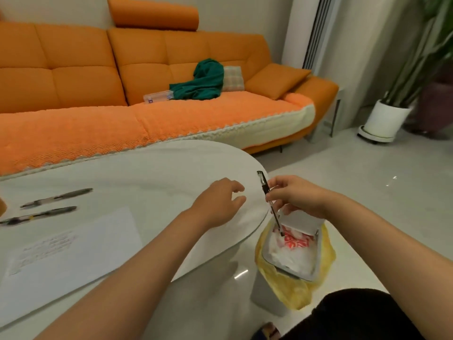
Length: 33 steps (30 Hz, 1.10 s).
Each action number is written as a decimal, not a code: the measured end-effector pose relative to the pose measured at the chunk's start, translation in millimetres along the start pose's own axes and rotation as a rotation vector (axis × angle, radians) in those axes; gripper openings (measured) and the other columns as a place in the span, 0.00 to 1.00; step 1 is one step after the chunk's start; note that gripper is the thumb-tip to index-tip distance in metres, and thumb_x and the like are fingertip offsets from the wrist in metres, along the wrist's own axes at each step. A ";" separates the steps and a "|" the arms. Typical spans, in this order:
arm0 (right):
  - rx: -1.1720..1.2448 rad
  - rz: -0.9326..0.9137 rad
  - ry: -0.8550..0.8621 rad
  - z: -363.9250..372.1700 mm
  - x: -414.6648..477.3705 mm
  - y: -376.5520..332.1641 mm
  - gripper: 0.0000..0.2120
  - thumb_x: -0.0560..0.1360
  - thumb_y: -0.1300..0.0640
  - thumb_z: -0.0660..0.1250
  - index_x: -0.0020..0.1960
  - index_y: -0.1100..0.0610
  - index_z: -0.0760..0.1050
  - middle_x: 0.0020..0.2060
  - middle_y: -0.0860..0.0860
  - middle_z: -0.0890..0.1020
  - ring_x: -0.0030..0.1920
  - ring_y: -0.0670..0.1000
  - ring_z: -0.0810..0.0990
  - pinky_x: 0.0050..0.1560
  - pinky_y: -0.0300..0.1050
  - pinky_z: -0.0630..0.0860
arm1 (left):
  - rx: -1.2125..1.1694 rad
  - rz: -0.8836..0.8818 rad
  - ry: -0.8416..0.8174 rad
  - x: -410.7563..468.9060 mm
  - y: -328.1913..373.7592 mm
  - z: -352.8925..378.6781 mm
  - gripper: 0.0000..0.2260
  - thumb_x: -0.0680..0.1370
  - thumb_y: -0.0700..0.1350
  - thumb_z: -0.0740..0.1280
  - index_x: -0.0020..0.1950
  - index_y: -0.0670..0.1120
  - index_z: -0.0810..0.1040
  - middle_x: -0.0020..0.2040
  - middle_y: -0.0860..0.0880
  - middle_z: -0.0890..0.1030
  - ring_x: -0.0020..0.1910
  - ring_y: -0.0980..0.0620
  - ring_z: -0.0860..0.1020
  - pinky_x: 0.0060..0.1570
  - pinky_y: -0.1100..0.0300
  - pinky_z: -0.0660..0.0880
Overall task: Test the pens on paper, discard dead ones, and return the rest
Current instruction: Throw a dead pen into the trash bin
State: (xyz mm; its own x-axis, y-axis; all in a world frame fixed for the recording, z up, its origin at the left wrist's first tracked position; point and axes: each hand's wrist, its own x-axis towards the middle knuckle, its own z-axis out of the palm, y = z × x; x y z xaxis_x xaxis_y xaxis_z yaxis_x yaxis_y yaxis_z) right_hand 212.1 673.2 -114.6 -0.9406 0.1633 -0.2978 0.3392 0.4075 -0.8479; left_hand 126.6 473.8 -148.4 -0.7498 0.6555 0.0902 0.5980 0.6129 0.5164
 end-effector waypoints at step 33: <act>-0.262 -0.170 0.300 17.8 22.3 33.5 0.09 0.73 0.54 0.64 0.40 0.57 0.80 0.38 0.52 0.83 0.42 0.55 0.82 0.44 0.55 0.81 | 0.120 0.053 0.058 22.6 16.3 37.0 0.16 0.82 0.55 0.62 0.68 0.53 0.76 0.65 0.52 0.76 0.64 0.52 0.71 0.61 0.56 0.71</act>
State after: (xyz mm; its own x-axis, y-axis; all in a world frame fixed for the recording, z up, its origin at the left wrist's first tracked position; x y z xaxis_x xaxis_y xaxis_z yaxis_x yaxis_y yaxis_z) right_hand 202.2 674.5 -157.5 -0.9499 0.3123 0.0097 0.2092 0.6588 -0.7227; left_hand 129.9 514.9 -169.5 -0.7291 0.6640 0.1660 0.6645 0.6285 0.4043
